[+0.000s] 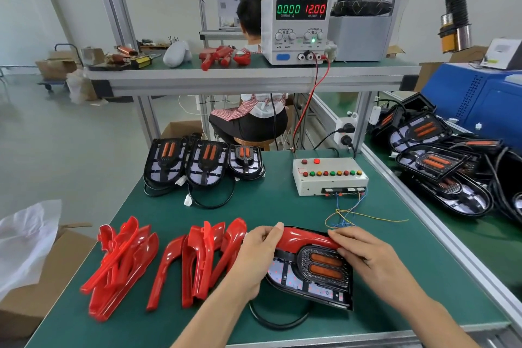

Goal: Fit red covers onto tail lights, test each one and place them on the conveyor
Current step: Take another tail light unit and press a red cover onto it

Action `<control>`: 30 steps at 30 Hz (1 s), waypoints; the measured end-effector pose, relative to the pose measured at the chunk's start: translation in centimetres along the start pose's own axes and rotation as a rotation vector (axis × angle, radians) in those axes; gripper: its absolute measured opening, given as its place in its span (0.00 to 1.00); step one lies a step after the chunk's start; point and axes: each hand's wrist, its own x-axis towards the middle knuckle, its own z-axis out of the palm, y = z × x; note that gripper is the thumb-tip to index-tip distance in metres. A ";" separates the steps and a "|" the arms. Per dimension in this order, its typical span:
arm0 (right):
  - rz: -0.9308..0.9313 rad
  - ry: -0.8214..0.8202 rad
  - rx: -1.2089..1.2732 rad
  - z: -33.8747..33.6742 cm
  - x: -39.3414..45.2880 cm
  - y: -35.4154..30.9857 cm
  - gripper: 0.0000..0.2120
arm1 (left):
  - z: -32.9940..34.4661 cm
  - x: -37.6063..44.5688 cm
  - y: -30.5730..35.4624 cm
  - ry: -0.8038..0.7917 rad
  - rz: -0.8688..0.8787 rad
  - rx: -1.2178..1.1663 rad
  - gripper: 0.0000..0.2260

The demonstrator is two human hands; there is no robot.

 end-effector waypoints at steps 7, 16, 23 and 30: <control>0.020 0.034 0.055 0.3 0.0 -0.5 0.14 | -0.3 0.4 0.1 -0.004 -0.059 -0.062 0.14; 0.066 -0.007 0.113 0.1 0.4 -0.5 0.14 | 0.0 0.8 0.0 0.042 -0.140 -0.150 0.09; 0.041 -0.020 0.100 -0.1 0.4 -0.5 0.14 | 0.0 0.8 0.3 -0.006 -0.159 -0.175 0.20; -0.017 0.002 0.035 0.1 0.1 -0.2 0.15 | 0.7 0.9 0.2 0.064 -0.095 -0.081 0.17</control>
